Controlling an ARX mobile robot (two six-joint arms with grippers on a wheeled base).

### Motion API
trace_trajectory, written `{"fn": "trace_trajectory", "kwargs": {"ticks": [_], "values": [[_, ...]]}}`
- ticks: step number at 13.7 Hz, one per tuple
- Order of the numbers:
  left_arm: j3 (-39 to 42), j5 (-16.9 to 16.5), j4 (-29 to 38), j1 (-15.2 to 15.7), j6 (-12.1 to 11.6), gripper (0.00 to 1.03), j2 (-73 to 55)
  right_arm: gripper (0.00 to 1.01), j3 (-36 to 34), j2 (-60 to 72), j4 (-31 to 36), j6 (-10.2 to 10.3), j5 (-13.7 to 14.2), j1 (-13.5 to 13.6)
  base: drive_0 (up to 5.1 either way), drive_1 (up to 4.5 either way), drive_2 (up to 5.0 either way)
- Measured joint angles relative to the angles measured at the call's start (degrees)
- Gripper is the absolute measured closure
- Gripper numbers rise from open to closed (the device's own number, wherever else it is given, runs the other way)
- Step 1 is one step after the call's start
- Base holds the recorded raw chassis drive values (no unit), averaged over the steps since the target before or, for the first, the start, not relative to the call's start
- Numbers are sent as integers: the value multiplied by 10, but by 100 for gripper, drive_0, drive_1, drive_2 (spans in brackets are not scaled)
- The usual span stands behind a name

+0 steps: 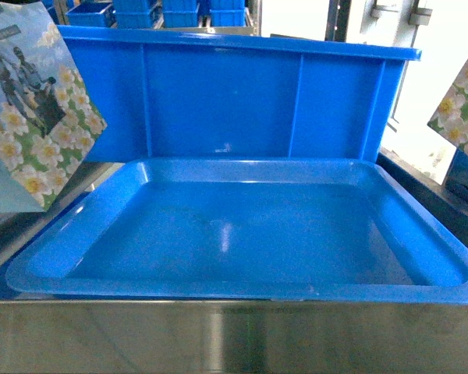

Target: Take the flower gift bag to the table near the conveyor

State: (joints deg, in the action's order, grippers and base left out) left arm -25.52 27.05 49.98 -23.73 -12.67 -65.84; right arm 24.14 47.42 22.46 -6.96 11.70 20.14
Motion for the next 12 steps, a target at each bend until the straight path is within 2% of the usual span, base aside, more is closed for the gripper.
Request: {"fn": "trace_trajectory", "kwargs": {"ticks": [2,4,11,12], "values": [[24,9,1,-1,-14,101,38,99,-13,-19,-11,1,0,-8,0,0,0],[49,25,1,2,-18,101,72,99,-28,-34,-31,5,6,-11,0,0,0],[50,30,2,3,-24,101,75,99,-33,-34,-30,9,4,-11,0,0,0],[50,28,3,2,-24,101,75,99,-33,-35,-31,9,4,-11,-467,381,84]]}}
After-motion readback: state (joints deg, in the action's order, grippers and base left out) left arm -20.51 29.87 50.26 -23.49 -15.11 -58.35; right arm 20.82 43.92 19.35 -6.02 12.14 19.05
